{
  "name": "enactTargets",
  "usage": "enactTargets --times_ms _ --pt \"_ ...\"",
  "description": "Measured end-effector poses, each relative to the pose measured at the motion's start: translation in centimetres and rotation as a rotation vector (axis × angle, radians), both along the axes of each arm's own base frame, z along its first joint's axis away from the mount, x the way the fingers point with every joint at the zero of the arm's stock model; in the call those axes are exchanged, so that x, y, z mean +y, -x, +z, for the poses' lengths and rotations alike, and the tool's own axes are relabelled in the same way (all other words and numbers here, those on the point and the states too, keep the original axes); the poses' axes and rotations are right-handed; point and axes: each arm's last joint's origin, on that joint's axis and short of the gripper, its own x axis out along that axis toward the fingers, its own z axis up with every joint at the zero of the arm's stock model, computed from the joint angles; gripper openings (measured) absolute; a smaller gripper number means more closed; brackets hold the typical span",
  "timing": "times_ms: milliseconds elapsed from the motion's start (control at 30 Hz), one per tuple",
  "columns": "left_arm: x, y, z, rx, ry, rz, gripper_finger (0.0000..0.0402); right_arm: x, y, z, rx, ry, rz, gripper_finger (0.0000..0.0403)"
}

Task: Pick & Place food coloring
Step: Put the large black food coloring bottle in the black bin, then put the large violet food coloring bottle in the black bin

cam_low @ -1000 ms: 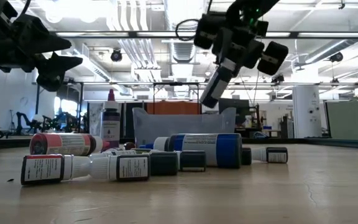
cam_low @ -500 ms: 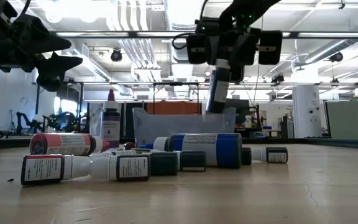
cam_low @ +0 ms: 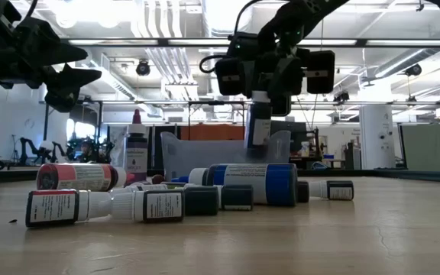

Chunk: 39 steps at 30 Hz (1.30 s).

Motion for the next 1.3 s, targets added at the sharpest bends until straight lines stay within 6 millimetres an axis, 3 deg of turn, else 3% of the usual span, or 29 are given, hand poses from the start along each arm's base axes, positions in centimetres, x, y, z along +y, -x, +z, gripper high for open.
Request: enactTargets --times_ms 433,1033,1167,1300 --pt "0.0 0.0 0.0 0.000 0.000 0.000 0.0184 -1.8 2.2 -0.7 0.105 -0.002 -0.014 0.0124" --pt "0.0 0.0 0.0 0.000 0.000 0.000 0.0184 -2.2 2.7 -1.3 0.036 0.075 0.057 0.0183" --pt "0.0 0.0 0.0 0.000 0.000 0.000 0.0184 -2.3 2.8 -0.3 -0.033 0.157 0.098 0.0191" --pt "0.0 0.0 0.0 0.000 0.000 0.000 0.0184 -2.6 3.1 1.3 -0.104 0.390 0.164 0.0191"
